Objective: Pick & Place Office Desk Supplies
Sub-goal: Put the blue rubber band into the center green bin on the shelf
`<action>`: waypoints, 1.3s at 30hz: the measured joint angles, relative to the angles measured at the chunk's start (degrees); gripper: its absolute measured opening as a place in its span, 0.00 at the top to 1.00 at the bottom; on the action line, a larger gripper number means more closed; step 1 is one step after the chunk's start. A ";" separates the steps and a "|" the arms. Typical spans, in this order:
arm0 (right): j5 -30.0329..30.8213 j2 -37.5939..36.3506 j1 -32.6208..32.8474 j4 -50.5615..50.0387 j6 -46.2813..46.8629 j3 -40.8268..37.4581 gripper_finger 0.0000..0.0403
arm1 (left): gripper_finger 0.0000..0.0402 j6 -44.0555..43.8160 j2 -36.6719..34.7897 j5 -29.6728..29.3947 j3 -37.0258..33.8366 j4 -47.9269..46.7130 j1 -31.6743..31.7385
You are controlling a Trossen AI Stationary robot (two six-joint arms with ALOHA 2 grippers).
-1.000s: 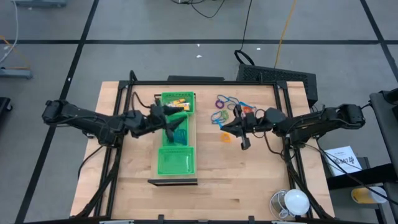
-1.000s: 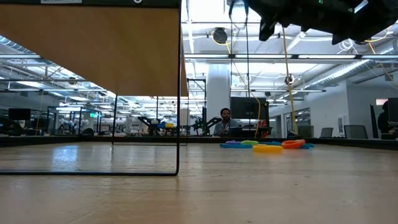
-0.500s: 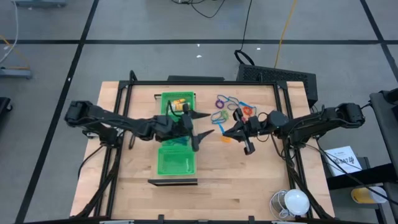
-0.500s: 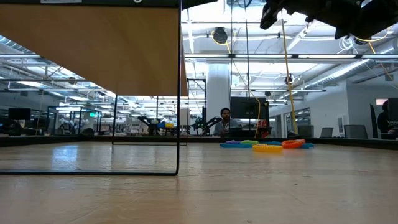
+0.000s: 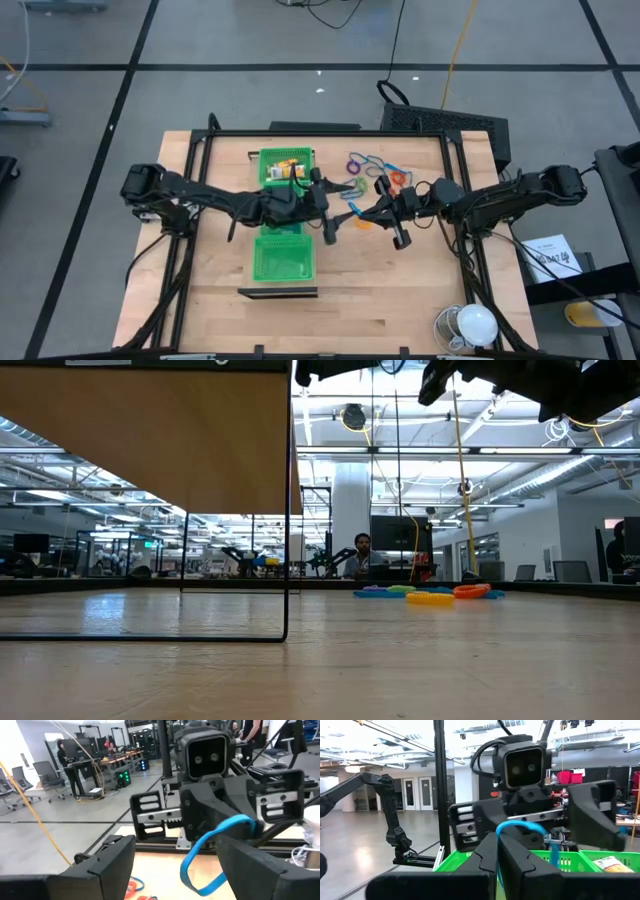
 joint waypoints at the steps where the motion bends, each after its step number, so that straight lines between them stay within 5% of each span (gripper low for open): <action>1: -0.56 0.00 0.10 0.00 0.00 0.00 1.00 | 0.32 0.01 -0.04 -0.02 0.02 -0.01 0.16; 7: -1.34 0.00 0.15 -0.04 0.02 0.00 1.00 | 0.50 -0.05 -0.04 -0.02 0.02 -0.03 0.87; 16: -1.11 0.00 0.12 -1.08 -0.37 0.00 0.98 | 0.96 2.97 -0.66 1.74 0.02 -1.35 0.81; 22: -1.06 -0.08 0.12 -1.75 -1.52 0.00 0.84 | 0.98 4.27 -5.83 1.40 0.02 -7.41 -0.85; 31: 3.88 -4.36 -2.17 -10.58 -1.84 -0.02 0.55 | 0.99 -5.09 -18.32 0.07 -0.12 -31.39 -6.03; 39: 5.34 -12.28 -4.14 -18.55 -1.90 0.00 0.51 | 0.99 -14.68 -25.09 -21.54 -7.72 -38.02 -12.90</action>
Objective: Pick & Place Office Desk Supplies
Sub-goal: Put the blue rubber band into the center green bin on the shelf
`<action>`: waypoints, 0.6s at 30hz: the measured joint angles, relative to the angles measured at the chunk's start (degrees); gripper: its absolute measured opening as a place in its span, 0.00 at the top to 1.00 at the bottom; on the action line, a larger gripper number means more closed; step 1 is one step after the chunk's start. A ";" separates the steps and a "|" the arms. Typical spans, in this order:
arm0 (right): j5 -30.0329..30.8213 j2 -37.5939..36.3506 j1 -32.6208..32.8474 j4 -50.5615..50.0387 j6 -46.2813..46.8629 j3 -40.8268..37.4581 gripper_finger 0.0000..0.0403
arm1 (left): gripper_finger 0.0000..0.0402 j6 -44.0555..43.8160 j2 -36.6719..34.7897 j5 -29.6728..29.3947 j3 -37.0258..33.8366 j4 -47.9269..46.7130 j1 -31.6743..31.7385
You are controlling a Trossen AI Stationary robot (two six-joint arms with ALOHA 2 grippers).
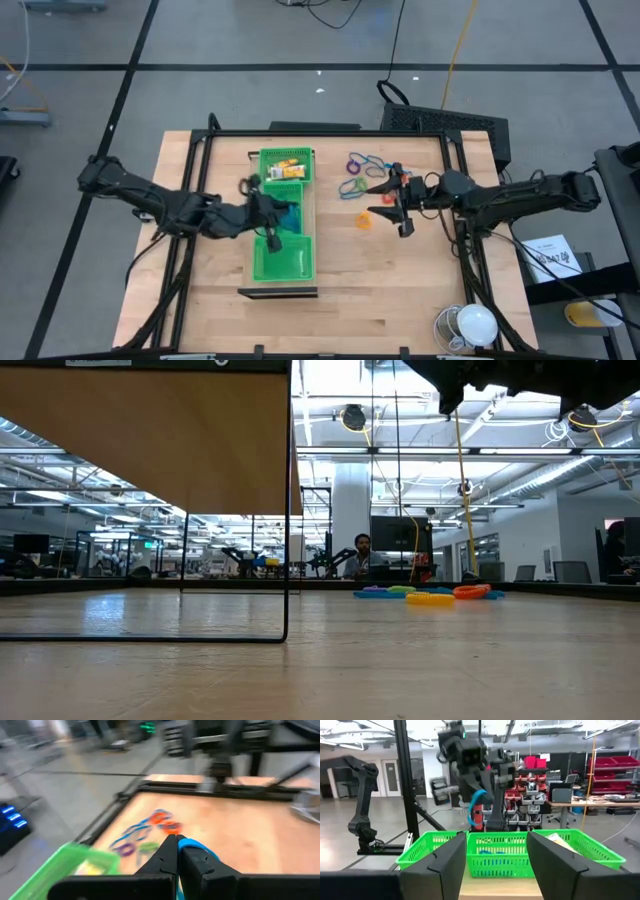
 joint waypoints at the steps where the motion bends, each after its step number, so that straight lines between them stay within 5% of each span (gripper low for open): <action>1: 0.00 -0.62 -0.09 -0.28 0.00 0.00 0.51 | 0.99 -1.24 -1.06 -2.26 -1.47 0.10 -0.25; 11: 0.00 -2.43 -0.32 -1.73 0.00 -0.02 0.53 | 0.93 -7.91 -4.00 -4.63 -8.41 1.61 2.09; 18: 0.00 -2.41 -0.32 -2.68 0.37 -0.02 0.51 | 0.72 -14.51 -3.87 3.71 -8.40 1.50 5.57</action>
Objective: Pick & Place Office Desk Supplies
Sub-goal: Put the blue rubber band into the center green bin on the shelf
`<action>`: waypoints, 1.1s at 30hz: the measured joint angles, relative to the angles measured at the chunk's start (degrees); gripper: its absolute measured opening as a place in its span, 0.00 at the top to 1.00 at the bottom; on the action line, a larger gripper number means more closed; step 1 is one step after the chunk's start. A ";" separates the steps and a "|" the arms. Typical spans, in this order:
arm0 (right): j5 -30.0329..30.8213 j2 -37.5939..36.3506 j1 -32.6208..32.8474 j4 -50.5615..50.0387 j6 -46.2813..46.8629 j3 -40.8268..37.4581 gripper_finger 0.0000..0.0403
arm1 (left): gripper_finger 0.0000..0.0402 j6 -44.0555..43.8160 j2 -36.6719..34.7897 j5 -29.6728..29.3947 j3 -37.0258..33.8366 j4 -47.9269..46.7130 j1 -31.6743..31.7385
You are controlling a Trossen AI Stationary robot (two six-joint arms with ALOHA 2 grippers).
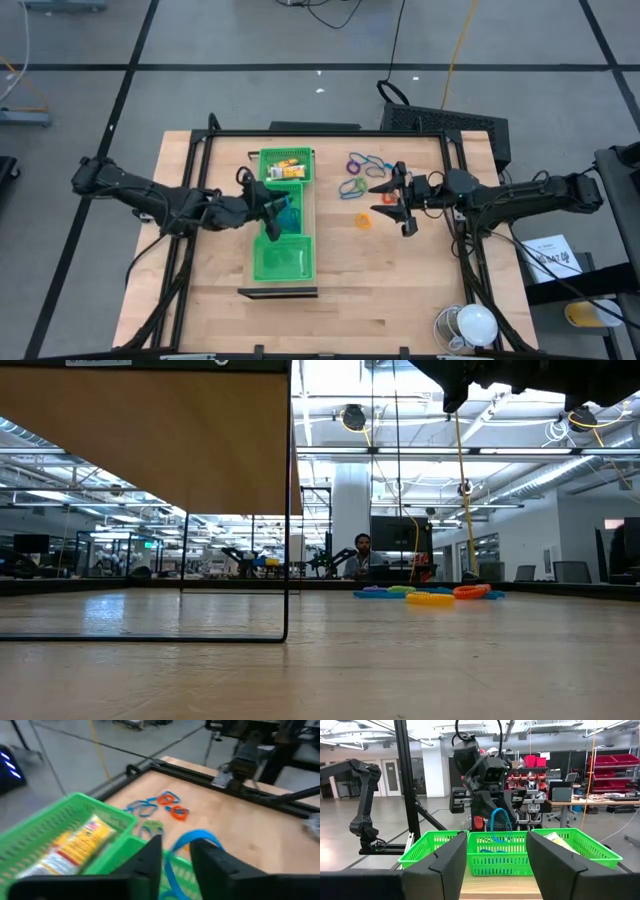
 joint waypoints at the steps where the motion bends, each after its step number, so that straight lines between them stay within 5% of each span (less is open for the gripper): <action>1: 0.00 0.00 0.00 0.00 0.03 0.02 0.51 | 0.68 -1.01 0.00 1.53 0.00 -0.36 0.55; 9: 0.02 0.00 0.00 -0.39 0.01 0.02 0.51 | 0.37 -4.82 0.04 9.70 0.00 -7.51 3.82; 17: 1.39 -0.02 -0.09 -2.59 -0.11 0.01 0.51 | 0.27 -4.29 -3.02 9.27 0.02 -9.96 4.19; 22: 10.39 -0.02 -0.09 -8.02 -0.13 0.00 0.51 | 0.27 -6.34 -5.83 9.10 0.00 -14.10 4.21; 28: 33.75 0.00 -2.43 -21.69 2.24 0.02 0.51 | 0.27 -0.65 -9.90 9.08 0.00 -12.66 3.87; 33: 32.90 2.34 -9.82 -33.36 13.39 0.02 0.51 | 0.27 3.94 -11.47 9.05 0.00 -12.32 3.32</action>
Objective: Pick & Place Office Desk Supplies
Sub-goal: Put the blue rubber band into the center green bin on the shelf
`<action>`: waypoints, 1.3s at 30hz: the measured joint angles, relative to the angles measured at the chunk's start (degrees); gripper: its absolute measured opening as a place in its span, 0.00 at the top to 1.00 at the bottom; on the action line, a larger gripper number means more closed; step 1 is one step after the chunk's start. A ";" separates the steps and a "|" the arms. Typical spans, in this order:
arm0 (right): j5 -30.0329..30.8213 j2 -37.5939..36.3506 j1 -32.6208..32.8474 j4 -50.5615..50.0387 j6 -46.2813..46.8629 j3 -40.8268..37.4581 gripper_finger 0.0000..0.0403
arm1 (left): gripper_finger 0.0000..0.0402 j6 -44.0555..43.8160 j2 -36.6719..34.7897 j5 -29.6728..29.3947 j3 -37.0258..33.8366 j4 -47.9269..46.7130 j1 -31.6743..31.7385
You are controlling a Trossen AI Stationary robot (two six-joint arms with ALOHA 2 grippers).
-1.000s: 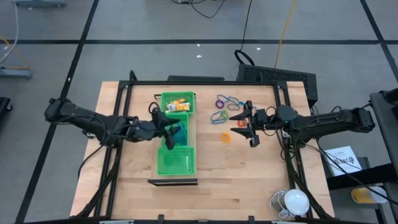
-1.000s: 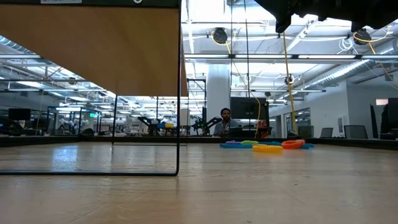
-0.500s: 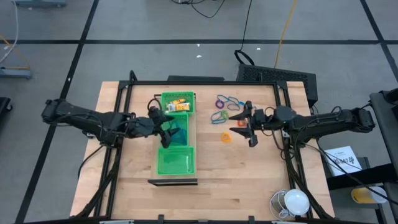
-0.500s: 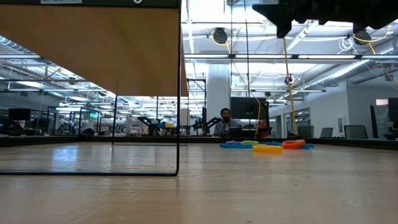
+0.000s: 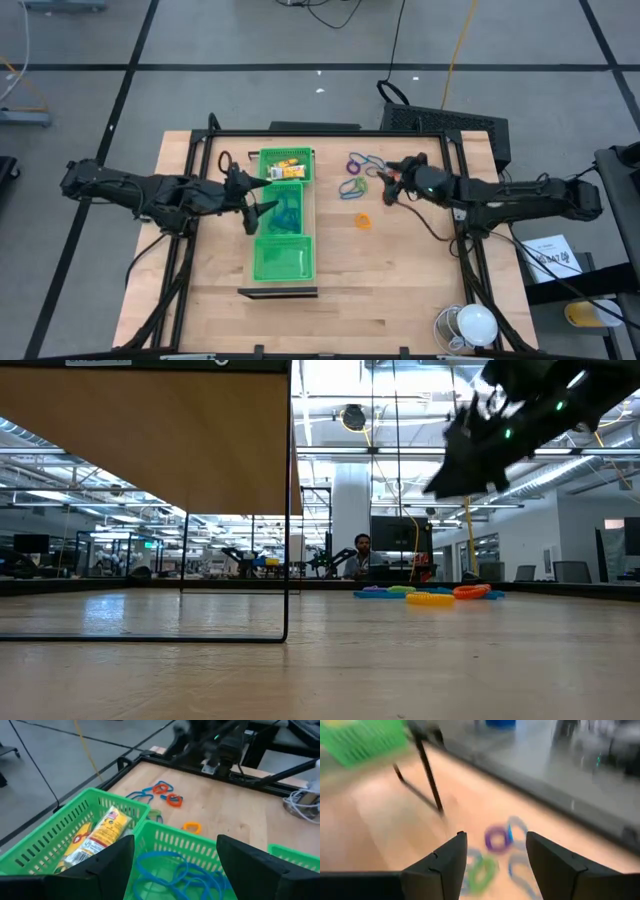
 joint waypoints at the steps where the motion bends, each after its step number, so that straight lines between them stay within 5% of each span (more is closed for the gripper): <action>1: -2.77 1.26 -1.57 -1.15 1.41 0.00 0.51 | 0.27 0.02 -0.02 0.00 0.00 0.53 0.00; 6: -17.84 10.16 -5.38 3.29 0.57 0.00 0.51 | 0.27 -0.22 0.66 -0.04 0.02 2.70 0.20; 14: -27.44 23.93 -4.54 19.12 -11.80 0.12 0.51 | 0.27 -0.28 3.82 0.02 0.02 2.71 0.50; 27: -27.39 38.25 -4.90 11.36 -19.75 9.97 0.52 | 0.27 1.15 6.40 0.00 0.01 4.03 0.50; 39: -27.02 42.75 -5.47 4.39 -21.10 11.72 0.68 | 0.27 1.61 6.40 -0.02 0.00 4.26 0.55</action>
